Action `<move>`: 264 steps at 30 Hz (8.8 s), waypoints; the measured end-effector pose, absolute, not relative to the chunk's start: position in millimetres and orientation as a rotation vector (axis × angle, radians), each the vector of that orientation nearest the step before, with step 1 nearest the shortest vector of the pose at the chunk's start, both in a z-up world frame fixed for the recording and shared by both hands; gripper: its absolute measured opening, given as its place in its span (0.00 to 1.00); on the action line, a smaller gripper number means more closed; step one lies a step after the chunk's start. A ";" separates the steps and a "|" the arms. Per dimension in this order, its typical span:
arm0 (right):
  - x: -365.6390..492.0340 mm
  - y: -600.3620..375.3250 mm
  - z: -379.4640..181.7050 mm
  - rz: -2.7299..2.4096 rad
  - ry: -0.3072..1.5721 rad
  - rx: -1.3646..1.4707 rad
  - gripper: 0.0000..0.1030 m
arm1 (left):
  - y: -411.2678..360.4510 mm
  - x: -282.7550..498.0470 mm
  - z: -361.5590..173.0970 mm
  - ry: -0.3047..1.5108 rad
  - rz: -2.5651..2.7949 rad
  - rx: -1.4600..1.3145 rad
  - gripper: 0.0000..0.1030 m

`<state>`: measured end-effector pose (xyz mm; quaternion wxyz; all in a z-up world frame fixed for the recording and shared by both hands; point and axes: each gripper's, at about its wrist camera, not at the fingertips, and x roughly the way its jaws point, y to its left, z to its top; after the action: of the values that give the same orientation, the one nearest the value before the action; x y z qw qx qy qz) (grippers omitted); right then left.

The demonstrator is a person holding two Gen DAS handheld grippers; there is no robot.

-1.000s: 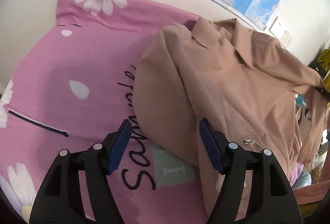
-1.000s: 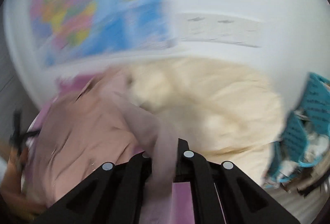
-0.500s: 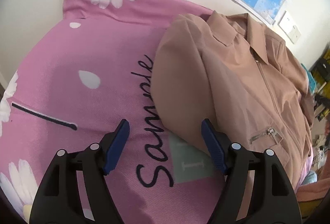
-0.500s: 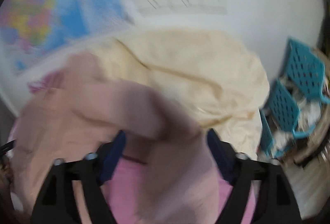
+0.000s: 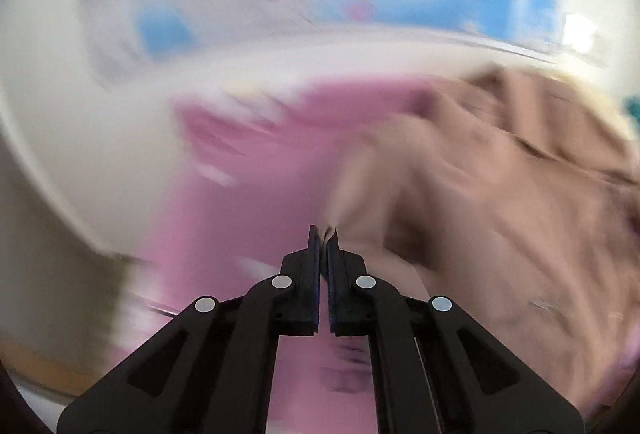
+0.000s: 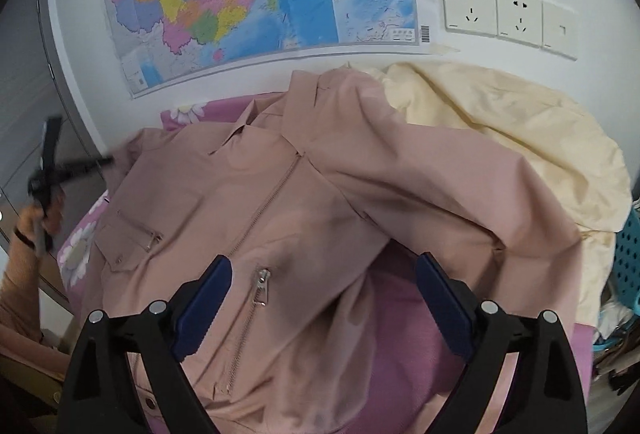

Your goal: Fold large clothes

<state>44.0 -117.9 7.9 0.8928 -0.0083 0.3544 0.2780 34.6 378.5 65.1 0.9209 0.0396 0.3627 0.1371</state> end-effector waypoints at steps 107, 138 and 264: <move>185.6 -61.1 11.8 0.405 0.678 -0.275 0.60 | 264.6 242.8 6.7 0.946 0.024 0.053 0.55; 228.6 -57.8 2.7 0.406 0.658 -0.253 0.15 | 401.0 241.6 -20.5 1.014 0.024 -0.145 0.79; 85.6 -61.5 18.6 0.658 0.817 -0.074 0.92 | 273.5 -28.2 -13.7 0.900 -0.346 -0.376 0.45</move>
<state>85.6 -61.5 18.6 0.8649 -0.0352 0.3901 0.3140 -28.2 273.5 -13.7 0.8692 -0.1798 0.4300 -0.1652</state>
